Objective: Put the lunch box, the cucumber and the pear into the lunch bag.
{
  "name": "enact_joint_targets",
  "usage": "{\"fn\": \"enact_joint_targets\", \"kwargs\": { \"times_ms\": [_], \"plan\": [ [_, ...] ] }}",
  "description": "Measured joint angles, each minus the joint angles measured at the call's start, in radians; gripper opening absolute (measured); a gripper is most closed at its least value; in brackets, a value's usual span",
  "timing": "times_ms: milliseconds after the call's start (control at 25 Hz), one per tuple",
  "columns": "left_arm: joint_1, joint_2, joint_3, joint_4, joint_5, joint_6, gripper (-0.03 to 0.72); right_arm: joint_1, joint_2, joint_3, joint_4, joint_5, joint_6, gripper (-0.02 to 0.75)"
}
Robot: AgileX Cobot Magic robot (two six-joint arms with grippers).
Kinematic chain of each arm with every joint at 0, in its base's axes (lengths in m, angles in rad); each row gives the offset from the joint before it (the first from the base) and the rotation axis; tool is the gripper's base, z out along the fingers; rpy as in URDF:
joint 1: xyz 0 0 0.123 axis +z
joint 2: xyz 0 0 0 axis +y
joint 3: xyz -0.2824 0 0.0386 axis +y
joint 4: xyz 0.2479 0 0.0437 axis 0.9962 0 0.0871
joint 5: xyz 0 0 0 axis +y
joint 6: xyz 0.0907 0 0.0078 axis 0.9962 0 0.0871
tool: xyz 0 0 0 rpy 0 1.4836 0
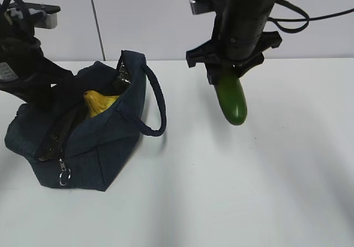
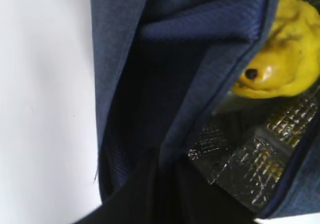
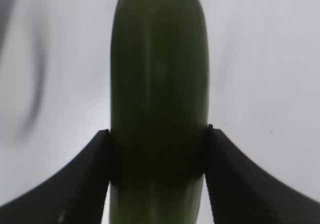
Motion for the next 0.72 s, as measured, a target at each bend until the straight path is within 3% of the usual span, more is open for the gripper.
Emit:
{"fn": "enact_joint_targets", "kwargs": {
  "times_ms": [80,720],
  "plan": [
    [0.0,0.0,0.0,0.0,-0.009,0.0,0.001,-0.002,-0.033,0.0,0.065,-0.042,-0.025,0.407],
    [0.0,-0.06,0.001,-0.019,-0.085,0.0,0.001,0.024,-0.022,0.0,0.907,-0.322,-0.496,0.407]
  ]
}}
